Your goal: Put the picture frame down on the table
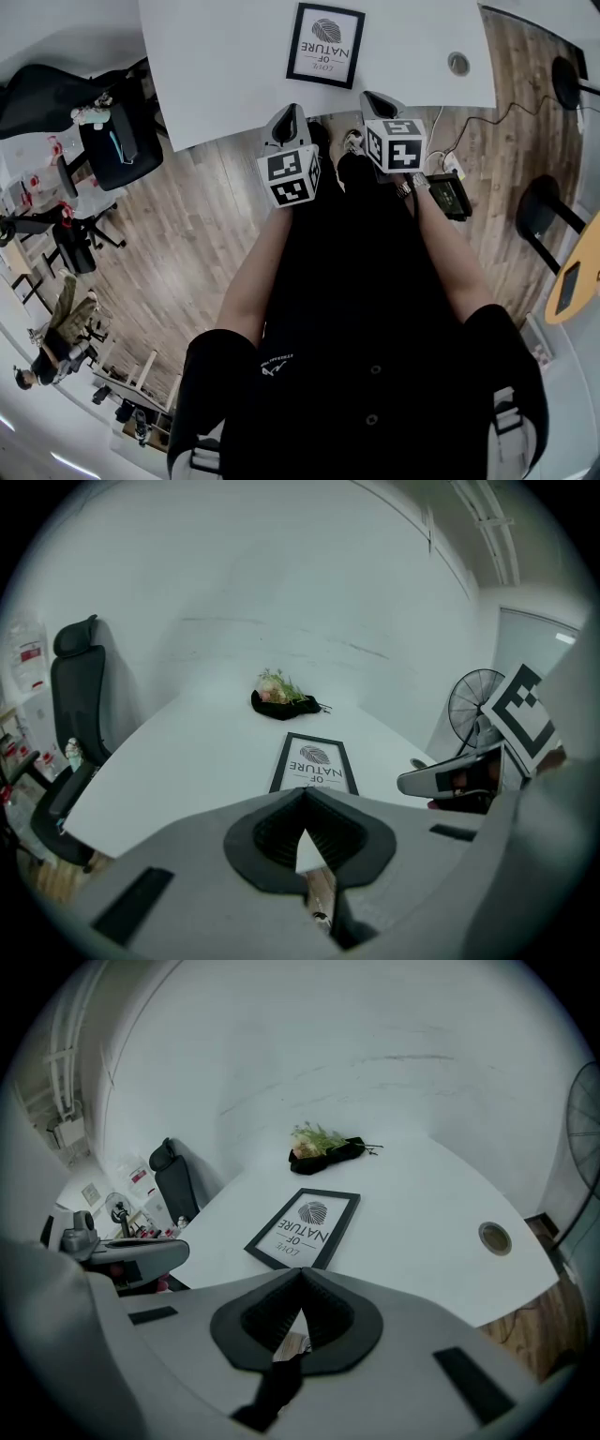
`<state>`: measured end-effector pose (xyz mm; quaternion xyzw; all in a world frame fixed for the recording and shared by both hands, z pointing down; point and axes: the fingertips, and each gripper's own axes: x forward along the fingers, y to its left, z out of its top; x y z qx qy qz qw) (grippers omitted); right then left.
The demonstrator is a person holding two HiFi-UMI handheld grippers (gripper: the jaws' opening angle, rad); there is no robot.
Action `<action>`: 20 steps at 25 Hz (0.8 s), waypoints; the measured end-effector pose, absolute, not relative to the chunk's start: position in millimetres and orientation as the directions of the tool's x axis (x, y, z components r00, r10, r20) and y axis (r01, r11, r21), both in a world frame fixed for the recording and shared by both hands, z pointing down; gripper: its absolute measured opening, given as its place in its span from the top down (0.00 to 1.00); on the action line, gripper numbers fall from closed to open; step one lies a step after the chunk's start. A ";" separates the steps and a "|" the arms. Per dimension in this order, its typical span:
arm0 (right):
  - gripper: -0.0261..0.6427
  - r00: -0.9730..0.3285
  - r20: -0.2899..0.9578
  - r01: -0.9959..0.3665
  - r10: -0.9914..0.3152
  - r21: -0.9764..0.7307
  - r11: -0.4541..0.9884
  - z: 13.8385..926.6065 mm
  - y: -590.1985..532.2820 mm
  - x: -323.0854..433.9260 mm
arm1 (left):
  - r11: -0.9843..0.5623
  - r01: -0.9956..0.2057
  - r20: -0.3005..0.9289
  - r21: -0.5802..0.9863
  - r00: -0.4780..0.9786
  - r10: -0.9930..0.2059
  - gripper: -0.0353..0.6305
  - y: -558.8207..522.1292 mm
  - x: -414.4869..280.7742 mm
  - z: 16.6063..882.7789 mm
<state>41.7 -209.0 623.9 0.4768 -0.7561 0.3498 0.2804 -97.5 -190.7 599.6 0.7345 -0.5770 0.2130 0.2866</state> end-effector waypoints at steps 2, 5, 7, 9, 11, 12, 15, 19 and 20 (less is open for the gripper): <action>0.96 -0.400 0.746 -0.911 -0.532 -0.261 0.320 616.2 -203.6 42.0 | -0.157 -0.972 0.629 0.176 0.234 -0.741 0.94 -182.1 -96.0 592.2; 0.96 -0.417 0.727 -0.903 -0.545 -0.259 0.344 603.1 -197.3 42.6 | -0.151 -0.971 0.593 0.186 0.233 -0.770 0.94 -174.4 -92.0 575.8; 0.96 -0.425 0.713 -0.899 -0.557 -0.260 0.352 594.5 -195.3 44.8 | -0.147 -0.969 0.571 0.196 0.235 -0.787 0.94 -170.8 -87.8 565.6; 0.96 -0.430 0.698 -0.897 -0.573 -0.259 0.358 584.4 -194.1 48.5 | -0.149 -0.969 0.553 0.197 0.236 -0.799 0.94 -166.9 -82.5 556.7; 0.96 -0.435 0.680 -0.895 -0.590 -0.257 0.364 571.7 -193.5 51.5 | -0.153 -0.969 0.537 0.195 0.236 -0.810 0.94 -163.7 -78.0 547.4; 0.96 -0.439 0.669 -0.894 -0.599 -0.258 0.366 564.5 -193.1 52.7 | -0.156 -0.969 0.529 0.193 0.237 -0.815 0.94 -162.7 -76.0 542.0; 0.96 -0.454 0.634 -0.888 -0.626 -0.262 0.379 542.0 -191.9 56.7 | -0.173 -0.968 0.493 0.182 0.242 -0.836 0.94 -162.2 -68.7 522.2; 0.96 -0.466 0.588 -0.883 -0.661 -0.264 0.387 512.9 -189.5 62.5 | -0.194 -0.962 0.436 0.190 0.260 -0.862 0.94 -160.8 -60.3 492.6; 0.96 -0.467 0.576 -0.883 -0.671 -0.262 0.390 505.6 -189.6 64.1 | -0.200 -0.961 0.423 0.189 0.264 -0.867 0.94 -160.4 -58.5 485.8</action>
